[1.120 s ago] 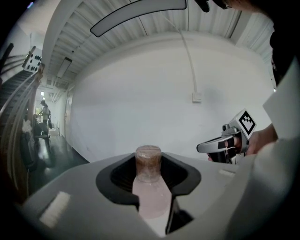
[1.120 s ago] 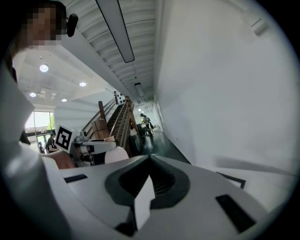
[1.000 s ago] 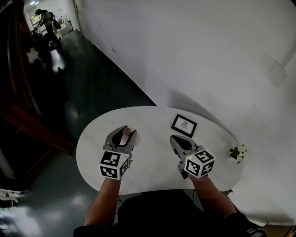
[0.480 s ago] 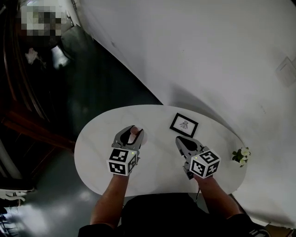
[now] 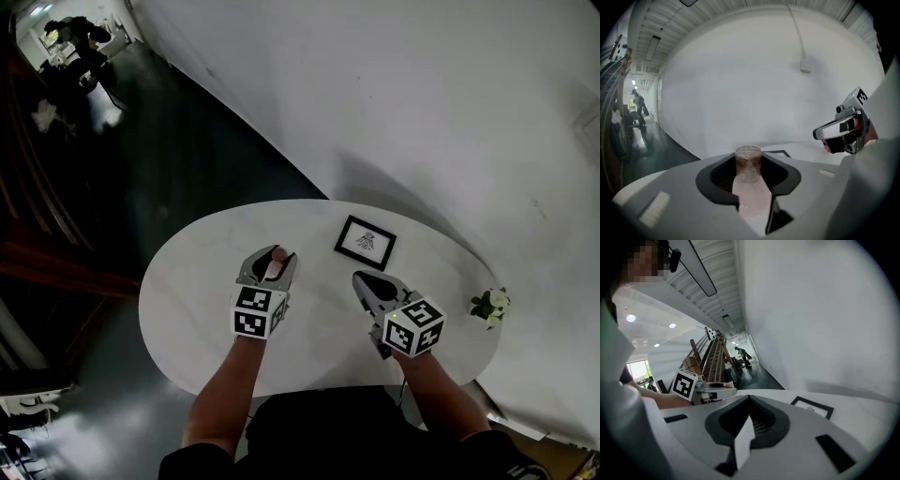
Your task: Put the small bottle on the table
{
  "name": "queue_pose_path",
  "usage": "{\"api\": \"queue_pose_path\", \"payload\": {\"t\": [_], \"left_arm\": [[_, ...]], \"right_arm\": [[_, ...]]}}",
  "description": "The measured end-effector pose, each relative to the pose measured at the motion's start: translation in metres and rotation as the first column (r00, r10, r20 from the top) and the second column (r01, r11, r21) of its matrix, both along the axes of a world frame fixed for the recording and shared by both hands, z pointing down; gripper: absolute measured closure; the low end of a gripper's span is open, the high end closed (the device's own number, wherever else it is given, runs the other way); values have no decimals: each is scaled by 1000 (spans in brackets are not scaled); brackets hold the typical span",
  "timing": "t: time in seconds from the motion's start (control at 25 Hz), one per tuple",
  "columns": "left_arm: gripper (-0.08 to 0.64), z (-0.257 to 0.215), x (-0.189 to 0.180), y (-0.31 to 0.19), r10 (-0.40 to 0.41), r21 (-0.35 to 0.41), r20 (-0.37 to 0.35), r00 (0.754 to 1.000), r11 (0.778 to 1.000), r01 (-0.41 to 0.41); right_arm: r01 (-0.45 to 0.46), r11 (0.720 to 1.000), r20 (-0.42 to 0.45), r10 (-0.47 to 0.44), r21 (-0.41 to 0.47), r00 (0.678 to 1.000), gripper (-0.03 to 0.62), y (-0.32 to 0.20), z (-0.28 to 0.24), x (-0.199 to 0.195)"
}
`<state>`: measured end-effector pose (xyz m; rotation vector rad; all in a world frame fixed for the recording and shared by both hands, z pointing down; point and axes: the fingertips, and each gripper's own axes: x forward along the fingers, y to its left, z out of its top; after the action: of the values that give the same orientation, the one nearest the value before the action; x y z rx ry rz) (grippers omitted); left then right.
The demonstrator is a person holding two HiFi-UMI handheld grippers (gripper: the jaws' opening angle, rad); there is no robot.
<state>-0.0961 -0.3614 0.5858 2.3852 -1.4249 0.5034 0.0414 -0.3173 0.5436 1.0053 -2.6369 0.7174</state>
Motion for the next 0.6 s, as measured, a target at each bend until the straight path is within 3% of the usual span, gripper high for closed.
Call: {"api": "queue_pose_path", "payload": {"t": [0.28,0.6], "left_arm": [[407,41,24,-8,101,-59,54,993,993,-98],[408,78,23,-10,132,-104,125,983,987,-119]], "right_arm": [[0,1000,-5,0,-15,1000,600,1,9,1],[-25,999,-33,23,-46,999,600,7,21,12]]}}
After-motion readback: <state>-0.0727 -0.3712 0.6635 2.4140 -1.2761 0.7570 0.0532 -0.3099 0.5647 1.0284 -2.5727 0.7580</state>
